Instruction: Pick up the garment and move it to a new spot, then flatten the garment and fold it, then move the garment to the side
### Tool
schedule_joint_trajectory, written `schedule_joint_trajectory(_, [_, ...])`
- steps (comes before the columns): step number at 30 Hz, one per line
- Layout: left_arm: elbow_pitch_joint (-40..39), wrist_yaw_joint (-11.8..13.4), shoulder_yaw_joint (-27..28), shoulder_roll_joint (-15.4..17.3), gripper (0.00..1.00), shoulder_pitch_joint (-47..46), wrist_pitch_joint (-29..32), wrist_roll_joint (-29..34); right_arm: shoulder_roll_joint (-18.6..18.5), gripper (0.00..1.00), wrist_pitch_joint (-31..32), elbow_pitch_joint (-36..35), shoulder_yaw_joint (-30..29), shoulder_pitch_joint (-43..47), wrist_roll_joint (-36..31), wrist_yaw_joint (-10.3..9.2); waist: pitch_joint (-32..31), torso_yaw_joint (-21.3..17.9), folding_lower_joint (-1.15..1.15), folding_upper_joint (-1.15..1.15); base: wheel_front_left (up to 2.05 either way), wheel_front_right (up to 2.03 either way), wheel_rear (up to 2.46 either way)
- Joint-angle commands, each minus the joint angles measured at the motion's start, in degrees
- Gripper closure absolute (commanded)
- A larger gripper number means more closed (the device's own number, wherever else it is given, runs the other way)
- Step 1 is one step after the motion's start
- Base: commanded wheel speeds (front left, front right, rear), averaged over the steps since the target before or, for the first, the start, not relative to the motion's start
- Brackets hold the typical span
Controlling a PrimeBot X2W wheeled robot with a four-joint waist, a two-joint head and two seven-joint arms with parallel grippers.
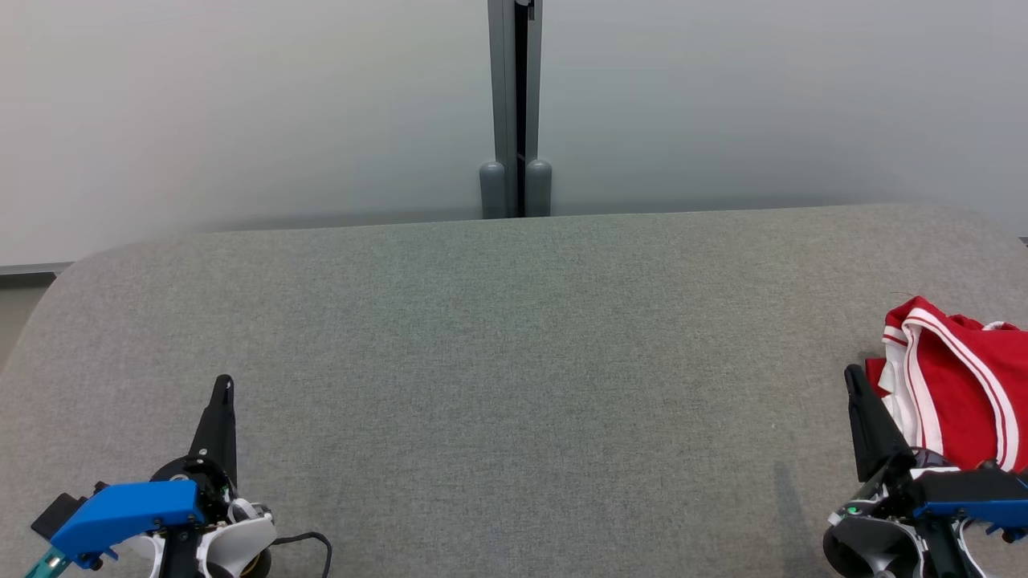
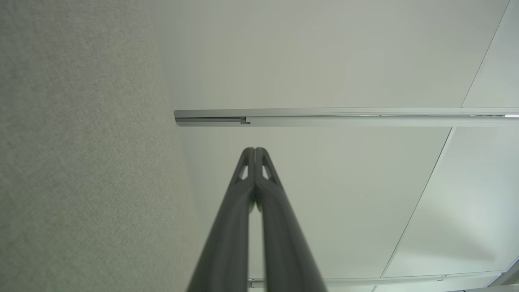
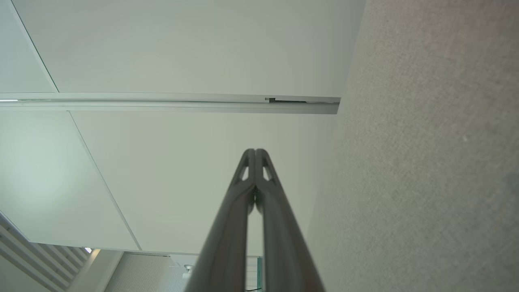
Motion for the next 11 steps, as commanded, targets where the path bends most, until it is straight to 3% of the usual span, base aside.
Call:
schedule_joint_trajectory(1, [-0.3, -0.54, 0.08, -0.05, 1.0, -0.54, 0.23, -0.23, -0.38, 1.0, 0.24, -0.24, -0.11, 0.69, 0.16, 0.04, 0.0, 0.0, 0.0, 0.0, 0.0, 0.0, 0.0])
schedule_joint_trajectory(11, [-0.31, -0.55, 0.07, -0.05, 1.0, -0.54, 0.22, -0.23, -0.38, 1.0, 0.24, -0.24, -0.1, 0.69, 0.16, 0.04, 0.0, 0.0, 0.0, 0.0, 0.0, 0.0, 0.0])
